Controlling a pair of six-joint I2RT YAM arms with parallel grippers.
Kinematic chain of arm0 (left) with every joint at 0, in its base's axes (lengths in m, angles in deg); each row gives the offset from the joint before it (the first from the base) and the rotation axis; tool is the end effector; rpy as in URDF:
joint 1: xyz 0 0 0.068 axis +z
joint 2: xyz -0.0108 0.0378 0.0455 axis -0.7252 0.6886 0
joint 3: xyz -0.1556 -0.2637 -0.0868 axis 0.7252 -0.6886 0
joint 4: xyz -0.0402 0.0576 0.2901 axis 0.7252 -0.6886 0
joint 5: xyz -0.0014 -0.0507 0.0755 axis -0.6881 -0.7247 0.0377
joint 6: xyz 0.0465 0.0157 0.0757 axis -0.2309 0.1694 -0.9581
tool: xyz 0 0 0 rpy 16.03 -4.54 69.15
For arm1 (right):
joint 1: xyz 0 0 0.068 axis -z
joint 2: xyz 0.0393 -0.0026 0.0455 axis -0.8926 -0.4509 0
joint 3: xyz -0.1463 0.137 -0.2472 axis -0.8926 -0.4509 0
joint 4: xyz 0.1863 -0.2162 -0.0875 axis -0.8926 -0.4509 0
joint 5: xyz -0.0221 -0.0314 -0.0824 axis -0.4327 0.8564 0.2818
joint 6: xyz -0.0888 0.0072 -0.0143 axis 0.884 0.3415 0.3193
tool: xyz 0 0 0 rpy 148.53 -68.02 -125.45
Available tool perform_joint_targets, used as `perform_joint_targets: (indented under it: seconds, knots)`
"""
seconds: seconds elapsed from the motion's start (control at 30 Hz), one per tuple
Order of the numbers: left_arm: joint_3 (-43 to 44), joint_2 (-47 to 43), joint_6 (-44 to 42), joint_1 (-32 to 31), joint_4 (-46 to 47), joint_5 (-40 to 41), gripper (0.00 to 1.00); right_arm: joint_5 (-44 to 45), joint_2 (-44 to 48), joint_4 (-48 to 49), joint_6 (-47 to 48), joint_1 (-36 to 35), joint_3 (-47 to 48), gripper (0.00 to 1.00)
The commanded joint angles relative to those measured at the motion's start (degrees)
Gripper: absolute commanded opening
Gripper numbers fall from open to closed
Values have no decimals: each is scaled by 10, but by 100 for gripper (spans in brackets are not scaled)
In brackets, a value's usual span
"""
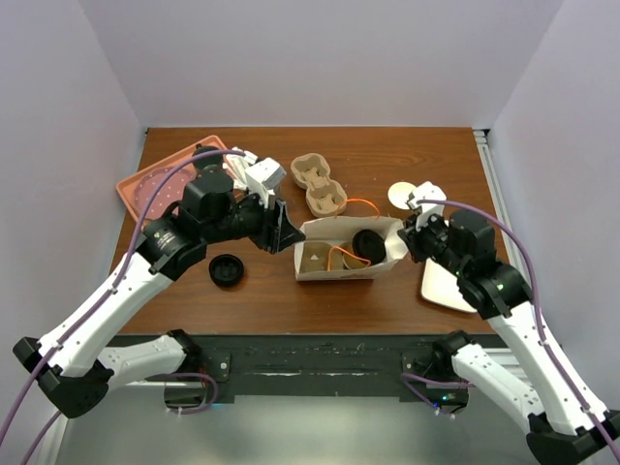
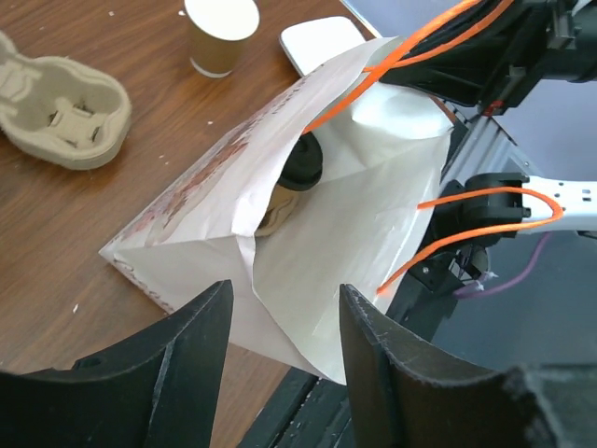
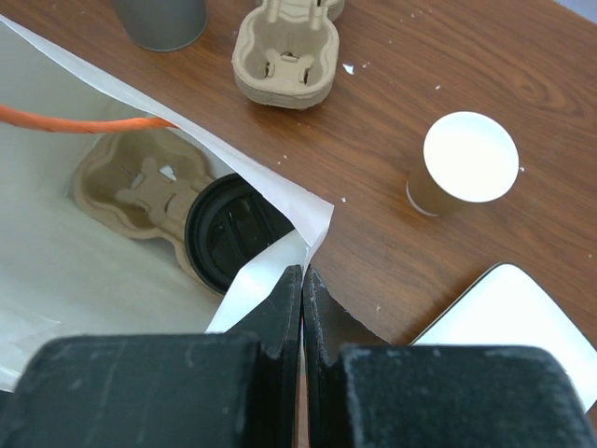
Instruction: Pack the takeout coffee
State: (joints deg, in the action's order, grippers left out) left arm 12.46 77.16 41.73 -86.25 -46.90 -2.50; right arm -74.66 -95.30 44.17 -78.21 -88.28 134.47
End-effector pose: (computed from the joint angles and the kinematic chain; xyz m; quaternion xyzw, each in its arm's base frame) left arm 0.1945 -0.1960 0.4359 0.2438 0.7944 -0.3818 0.4047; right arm 0.1817 0.0914 0.3705 -0.2451 0.7969 0.1189 0.5392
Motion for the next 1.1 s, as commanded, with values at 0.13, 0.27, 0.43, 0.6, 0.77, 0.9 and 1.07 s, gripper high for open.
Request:
perform_joint_targets:
  seconds: [0.13,0.27,0.43,0.6,0.77,0.9,1.07]
  knots:
    - [31,-36,-36,1,13,61,56,-11,19,35,33,-1,-7,0]
    - [34,-32,-46,2,4,79,57,-13,13,45,26,-1,-6,0]
    - [19,-37,-47,2,1,85,57,-12,-3,40,10,-1,1,0]
    - [21,-35,-49,2,-3,80,57,-5,-12,21,-6,-1,14,0]
    - [40,-19,-37,2,-27,61,57,6,-26,-12,-31,-1,45,0]
    - [60,-11,11,2,-75,25,55,14,-30,-35,-80,-1,58,0]
    - [61,-7,68,-1,-90,5,54,30,-50,-48,-142,-1,66,0]
